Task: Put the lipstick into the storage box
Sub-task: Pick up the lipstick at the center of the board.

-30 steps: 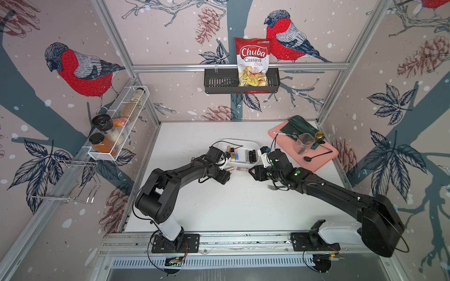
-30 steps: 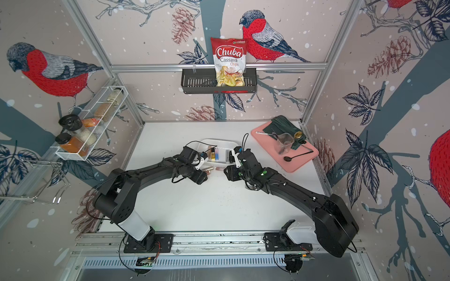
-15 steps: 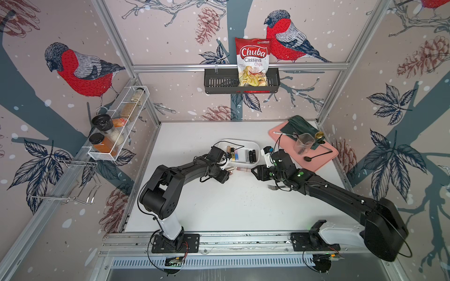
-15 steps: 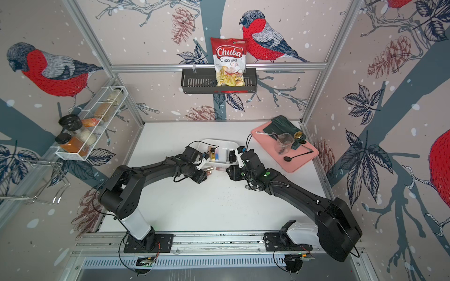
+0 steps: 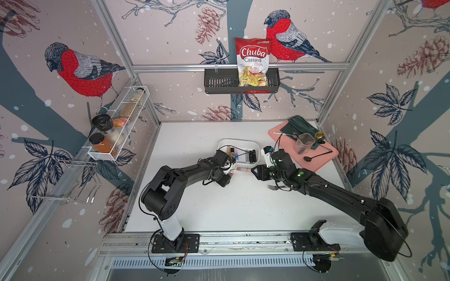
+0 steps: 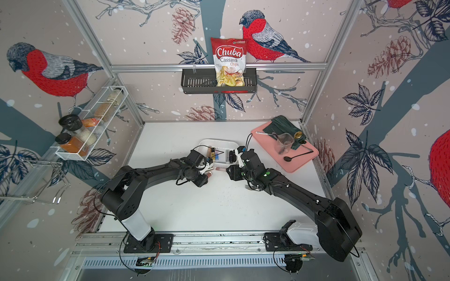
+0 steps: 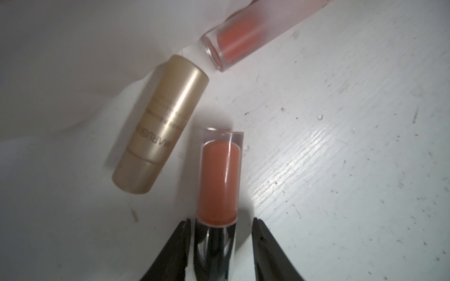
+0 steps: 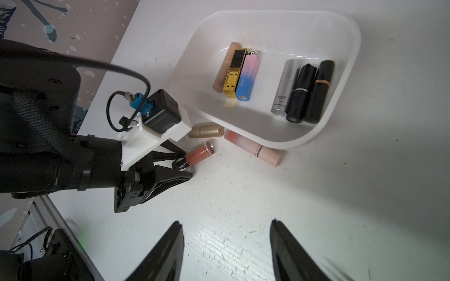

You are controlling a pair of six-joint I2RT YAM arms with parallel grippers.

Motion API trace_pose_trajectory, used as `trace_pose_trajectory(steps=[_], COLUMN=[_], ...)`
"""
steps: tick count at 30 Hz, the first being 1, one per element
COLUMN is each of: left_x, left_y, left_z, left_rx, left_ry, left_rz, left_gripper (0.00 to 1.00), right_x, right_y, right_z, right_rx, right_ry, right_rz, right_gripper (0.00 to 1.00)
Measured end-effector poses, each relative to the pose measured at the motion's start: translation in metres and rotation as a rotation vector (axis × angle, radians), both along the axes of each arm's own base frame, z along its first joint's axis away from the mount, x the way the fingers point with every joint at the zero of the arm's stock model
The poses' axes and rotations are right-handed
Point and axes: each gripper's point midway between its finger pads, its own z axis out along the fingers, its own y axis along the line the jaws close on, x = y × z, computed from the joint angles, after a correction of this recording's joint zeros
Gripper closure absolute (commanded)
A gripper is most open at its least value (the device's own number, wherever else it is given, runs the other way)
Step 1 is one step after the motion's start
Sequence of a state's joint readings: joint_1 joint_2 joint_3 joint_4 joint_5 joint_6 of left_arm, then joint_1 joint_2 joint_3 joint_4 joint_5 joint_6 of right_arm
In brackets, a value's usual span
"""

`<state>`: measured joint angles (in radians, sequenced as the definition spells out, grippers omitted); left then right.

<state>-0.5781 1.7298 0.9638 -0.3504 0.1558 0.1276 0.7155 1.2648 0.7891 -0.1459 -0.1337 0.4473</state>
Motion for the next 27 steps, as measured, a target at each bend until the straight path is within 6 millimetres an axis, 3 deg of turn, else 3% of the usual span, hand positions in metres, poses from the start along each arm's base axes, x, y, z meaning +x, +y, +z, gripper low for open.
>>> trace_pose_trajectory(steps=[11, 20, 27], left_x=[0.006, -0.006, -0.017], left_y=[-0.013, -0.018, -0.033], left_z=[-0.002, 0.003, 0.035], left_rx=[-0.006, -0.029, -0.146], left_ry=[-0.02, 0.012, 0.015], left_rz=[-0.02, -0.046, -0.08], left_gripper=[0.86, 0.91, 0.93], right_x=[0.001, 0.001, 0.01], right_y=[0.001, -0.006, -0.03], right_z=[0.003, 0.009, 0.011], right_rx=[0.005, 0.017, 0.067], right_ry=[-0.005, -0.022, -0.021], right_rz=[0.0, -0.014, -0.078], right_gripper=[0.39, 0.39, 0.37])
